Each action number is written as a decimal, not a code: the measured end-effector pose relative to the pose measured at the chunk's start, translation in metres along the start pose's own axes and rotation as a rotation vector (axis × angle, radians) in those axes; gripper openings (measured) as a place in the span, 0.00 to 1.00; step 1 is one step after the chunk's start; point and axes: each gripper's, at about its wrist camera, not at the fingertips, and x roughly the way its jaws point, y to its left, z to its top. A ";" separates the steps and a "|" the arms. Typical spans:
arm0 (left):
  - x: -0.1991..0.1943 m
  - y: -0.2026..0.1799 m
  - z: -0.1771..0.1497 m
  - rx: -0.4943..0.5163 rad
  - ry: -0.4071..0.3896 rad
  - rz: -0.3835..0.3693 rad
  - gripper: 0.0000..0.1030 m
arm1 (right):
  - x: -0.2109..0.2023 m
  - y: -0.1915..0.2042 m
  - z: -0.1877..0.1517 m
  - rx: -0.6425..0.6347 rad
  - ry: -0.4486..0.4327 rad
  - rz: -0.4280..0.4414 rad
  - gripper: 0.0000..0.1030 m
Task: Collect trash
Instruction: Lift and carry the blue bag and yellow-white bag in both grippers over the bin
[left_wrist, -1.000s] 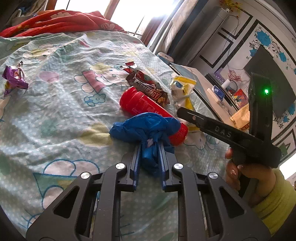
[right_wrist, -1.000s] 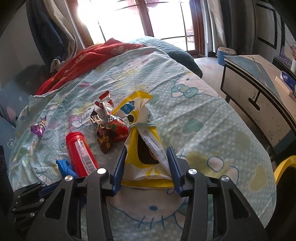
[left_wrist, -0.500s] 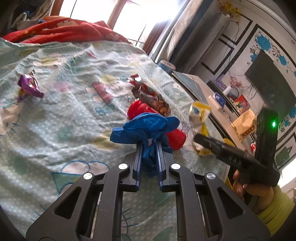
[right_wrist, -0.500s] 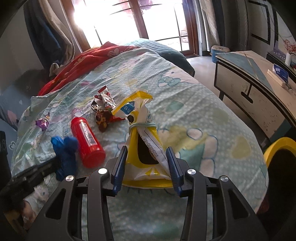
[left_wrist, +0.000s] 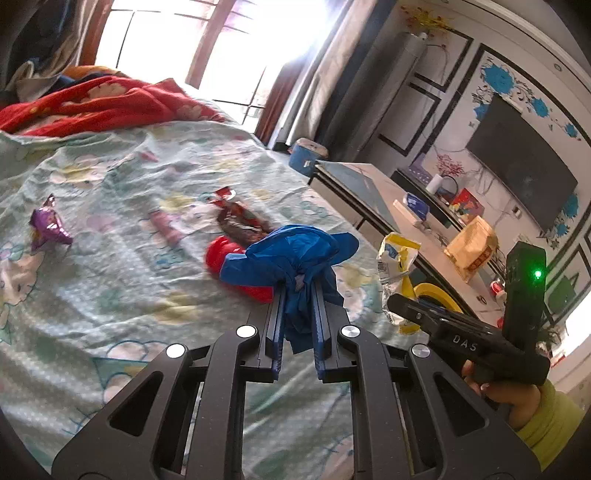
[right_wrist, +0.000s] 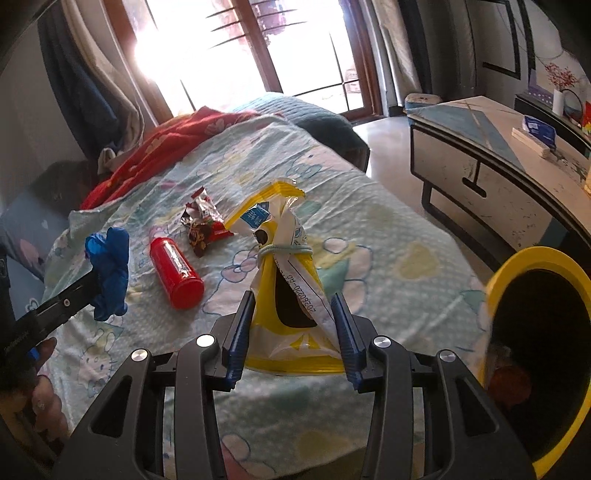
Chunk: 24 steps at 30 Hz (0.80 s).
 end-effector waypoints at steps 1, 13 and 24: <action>0.000 -0.005 0.000 0.009 0.000 -0.005 0.08 | -0.005 -0.002 0.000 0.002 -0.009 -0.003 0.39; 0.004 -0.046 -0.001 0.097 -0.006 -0.042 0.08 | -0.047 -0.026 0.001 0.018 -0.095 -0.040 0.39; 0.014 -0.079 -0.006 0.184 0.014 -0.073 0.08 | -0.074 -0.063 -0.004 0.084 -0.131 -0.079 0.39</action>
